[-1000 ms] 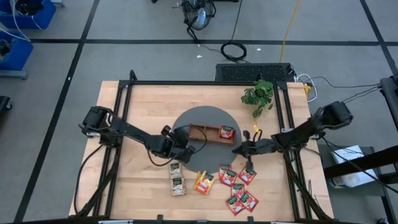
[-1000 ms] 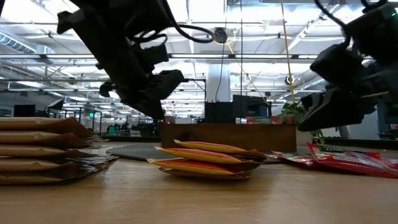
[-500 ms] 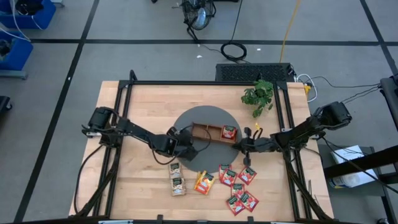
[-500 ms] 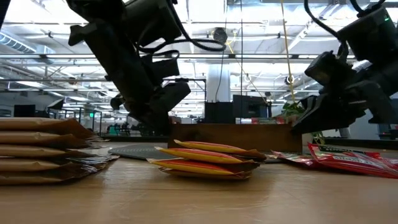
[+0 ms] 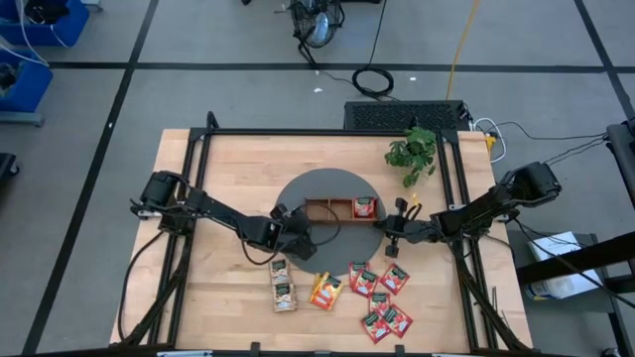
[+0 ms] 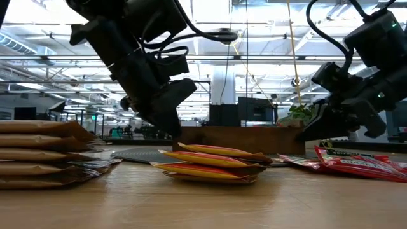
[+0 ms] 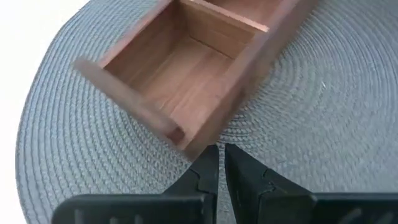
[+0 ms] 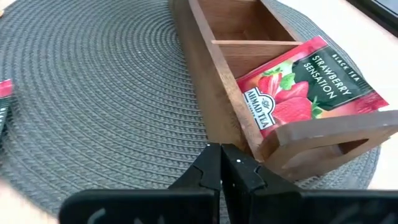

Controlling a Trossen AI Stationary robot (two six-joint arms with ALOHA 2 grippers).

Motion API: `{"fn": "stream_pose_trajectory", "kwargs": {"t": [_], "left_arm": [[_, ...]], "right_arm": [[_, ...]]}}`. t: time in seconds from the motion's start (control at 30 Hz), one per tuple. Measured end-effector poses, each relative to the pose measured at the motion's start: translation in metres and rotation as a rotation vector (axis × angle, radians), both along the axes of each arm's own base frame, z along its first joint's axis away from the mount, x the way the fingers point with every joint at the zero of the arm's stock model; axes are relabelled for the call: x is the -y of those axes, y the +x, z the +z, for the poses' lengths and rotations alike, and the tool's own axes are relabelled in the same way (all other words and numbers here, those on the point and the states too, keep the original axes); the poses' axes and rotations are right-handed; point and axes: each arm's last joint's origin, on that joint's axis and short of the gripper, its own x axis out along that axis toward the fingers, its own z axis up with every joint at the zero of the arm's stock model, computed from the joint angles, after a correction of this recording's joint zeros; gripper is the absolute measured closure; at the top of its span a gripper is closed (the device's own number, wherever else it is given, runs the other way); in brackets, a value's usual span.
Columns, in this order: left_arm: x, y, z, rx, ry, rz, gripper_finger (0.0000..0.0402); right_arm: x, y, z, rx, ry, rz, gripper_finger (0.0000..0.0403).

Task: Pick & Place Tea
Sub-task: Adjust the wooden organizer, then put the yellow tea bag into the middle compartment of the wooden organizer

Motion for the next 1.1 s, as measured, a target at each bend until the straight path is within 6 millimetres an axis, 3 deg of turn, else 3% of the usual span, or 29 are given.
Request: {"fn": "stream_pose_trajectory", "kwargs": {"t": [0.1, 0.37, 0.57, 0.77, 0.93, 1.1], "left_arm": [[0.007, -0.001, 0.01, -0.021, 0.046, -0.095, 0.0367], [0.048, -0.009, 0.046, 0.122, 0.136, -0.253, 0.0367], [0.094, -0.015, 0.032, 0.171, -0.008, -0.423, 0.0367], [0.131, -0.018, 0.033, 0.281, 0.055, -0.632, 0.0367], [0.142, -0.018, 0.039, 0.362, 0.016, -0.67, 0.0367], [0.143, -0.01, 0.013, 0.337, -0.017, -0.68, 0.0367]], "right_arm": [[-0.003, 0.001, 0.002, 0.011, 0.005, 0.059, 0.0403], [-0.016, 0.002, 0.016, 0.09, -0.026, 0.198, 0.0402], [-0.04, 0.021, 0.044, 0.128, 0.107, 0.376, 0.0385], [-0.075, 0.056, 0.075, -0.019, 0.162, 0.444, 0.0352], [-0.104, 0.079, 0.063, -0.069, 0.319, 0.608, 0.0309], [-0.102, 0.093, 0.043, -0.056, 0.362, 0.59, 0.0265]]}}
